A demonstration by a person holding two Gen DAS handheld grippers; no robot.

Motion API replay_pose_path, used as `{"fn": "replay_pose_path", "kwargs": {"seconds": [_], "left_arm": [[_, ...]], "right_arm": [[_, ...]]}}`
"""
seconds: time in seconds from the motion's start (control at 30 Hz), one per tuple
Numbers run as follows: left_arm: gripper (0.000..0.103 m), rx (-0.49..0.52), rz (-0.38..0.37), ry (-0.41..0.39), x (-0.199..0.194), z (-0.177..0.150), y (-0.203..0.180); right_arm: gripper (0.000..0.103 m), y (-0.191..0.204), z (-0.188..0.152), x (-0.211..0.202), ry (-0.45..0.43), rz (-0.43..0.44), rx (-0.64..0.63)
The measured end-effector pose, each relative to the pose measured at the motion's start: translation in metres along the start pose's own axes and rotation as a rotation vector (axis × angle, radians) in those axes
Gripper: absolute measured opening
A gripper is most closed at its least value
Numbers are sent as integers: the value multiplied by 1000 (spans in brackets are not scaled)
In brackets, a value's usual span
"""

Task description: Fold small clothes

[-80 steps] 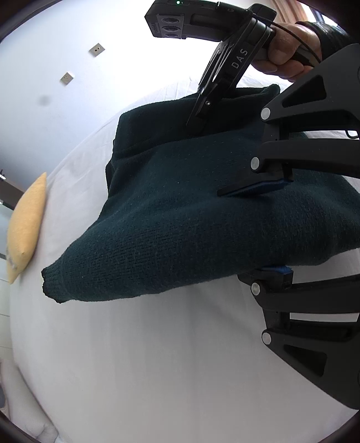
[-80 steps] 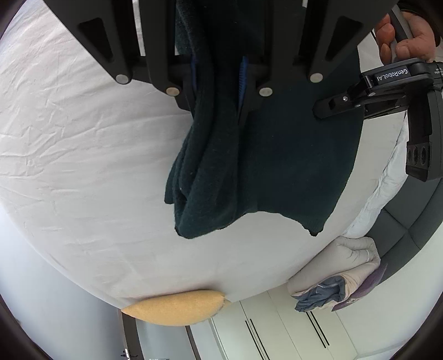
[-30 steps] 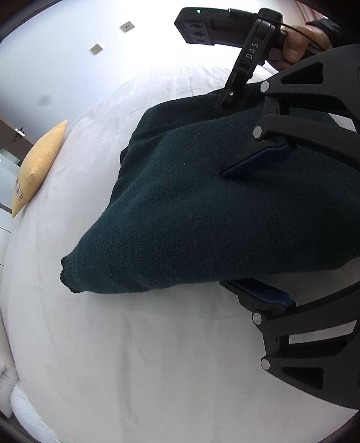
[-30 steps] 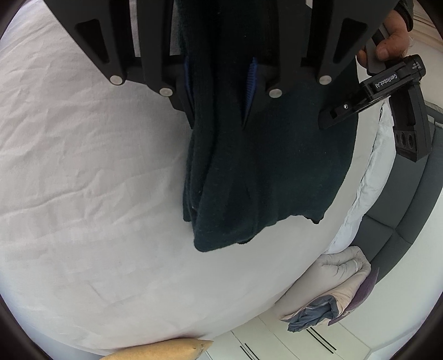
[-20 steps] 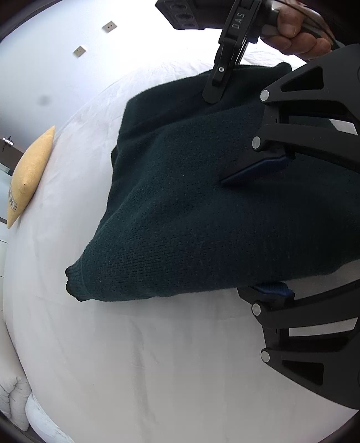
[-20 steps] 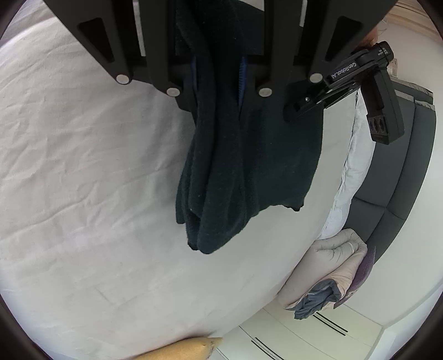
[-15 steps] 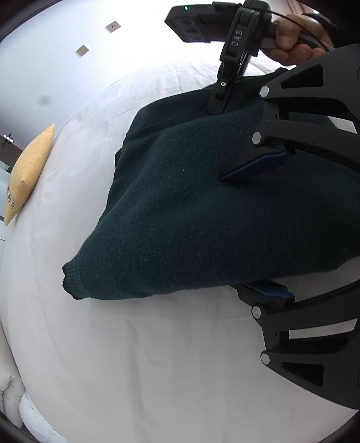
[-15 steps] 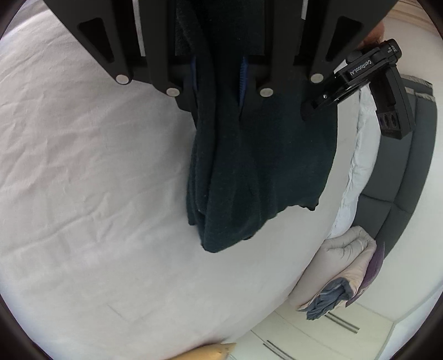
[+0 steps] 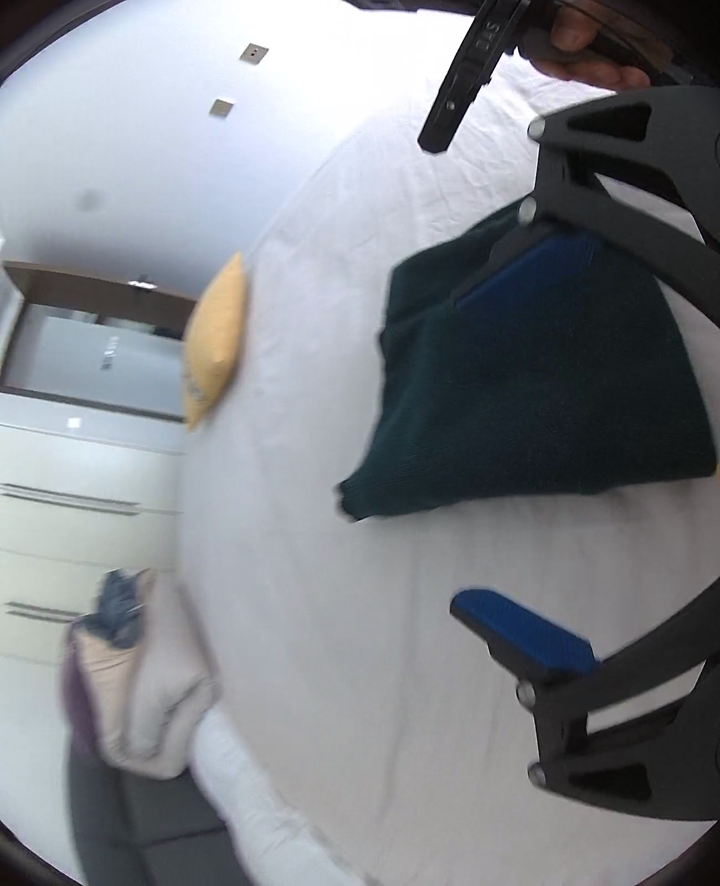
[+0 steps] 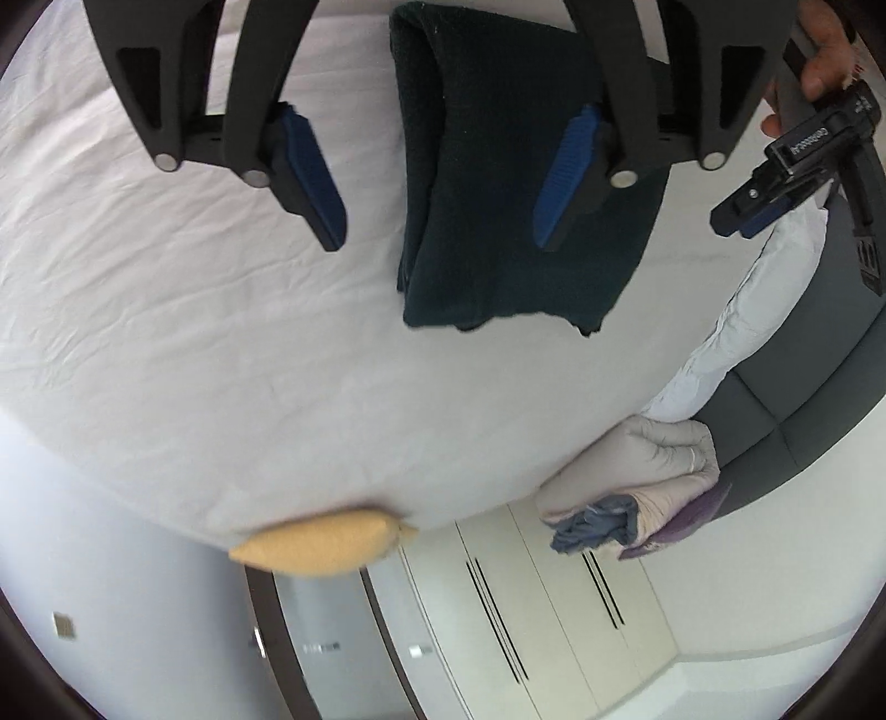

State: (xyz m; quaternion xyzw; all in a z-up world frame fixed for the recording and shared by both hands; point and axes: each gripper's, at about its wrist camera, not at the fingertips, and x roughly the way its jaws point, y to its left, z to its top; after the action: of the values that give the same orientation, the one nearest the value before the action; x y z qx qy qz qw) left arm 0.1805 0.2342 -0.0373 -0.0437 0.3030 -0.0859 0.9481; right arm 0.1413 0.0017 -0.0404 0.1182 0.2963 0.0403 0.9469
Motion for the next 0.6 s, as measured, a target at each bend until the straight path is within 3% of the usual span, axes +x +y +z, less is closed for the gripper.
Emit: {"fn": "replay_pose_path", "kwargs": {"seconds": [0.03,0.13,0.27,0.5,0.6], "left_arm": [[102,9,21,-48,-17,1,-3],[103,44,135,-166,-63,4,-11],[103,30,309,-231,-100,10,-23],[103,23,287,-178,-138,6,-35],[103,18,270,-126,-143,-7,-36]], "right_arm": [[103,6,0,-17,-61,-12,-29],[103,17,0,-62,-239,-59,-86],[103,27,13,-103,-328,-94,-127],[103,40,29,-168,-434,-74,-107],[103,45,25,-175,-399,-63,-120]]}}
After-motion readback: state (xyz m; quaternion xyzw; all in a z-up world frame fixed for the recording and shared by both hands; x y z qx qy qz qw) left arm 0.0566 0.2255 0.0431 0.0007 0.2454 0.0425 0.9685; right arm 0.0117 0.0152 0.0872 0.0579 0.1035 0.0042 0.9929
